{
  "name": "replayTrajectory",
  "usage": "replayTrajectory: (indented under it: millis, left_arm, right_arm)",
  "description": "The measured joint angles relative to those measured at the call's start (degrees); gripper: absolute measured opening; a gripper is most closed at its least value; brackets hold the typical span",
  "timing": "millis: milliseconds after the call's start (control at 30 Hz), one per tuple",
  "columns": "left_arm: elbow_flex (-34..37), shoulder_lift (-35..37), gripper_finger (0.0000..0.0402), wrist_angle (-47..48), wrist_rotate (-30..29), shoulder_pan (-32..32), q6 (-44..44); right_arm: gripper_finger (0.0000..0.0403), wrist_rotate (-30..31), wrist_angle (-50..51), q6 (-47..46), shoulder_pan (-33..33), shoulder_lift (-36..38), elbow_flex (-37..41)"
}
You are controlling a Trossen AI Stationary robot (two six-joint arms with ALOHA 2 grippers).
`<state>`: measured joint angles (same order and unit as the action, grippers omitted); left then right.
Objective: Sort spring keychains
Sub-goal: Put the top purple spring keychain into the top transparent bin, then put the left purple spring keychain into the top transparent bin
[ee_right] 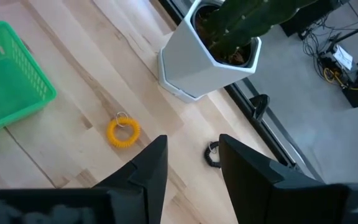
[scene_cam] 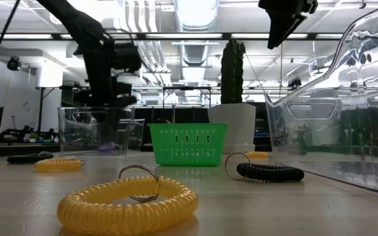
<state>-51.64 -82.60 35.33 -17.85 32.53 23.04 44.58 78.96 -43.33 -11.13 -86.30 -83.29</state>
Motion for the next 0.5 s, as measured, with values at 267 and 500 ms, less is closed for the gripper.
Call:
replayTrajectory:
  millis: [267, 500]
  left_arm:
    - [-9.48, 8.43, 0.0167, 14.02, 1.63, -0.85, 2.60]
    - [-13.20, 18.34, 0.0167, 20.94, 15.31, -10.34, 13.71]
  right_arm:
    - [0.0139, 0.00, 0.02, 0.02, 0.00, 0.00, 0.00]
    - [0.0132, 0.01, 0.00, 0.20, 0.00, 0.00, 0.00]
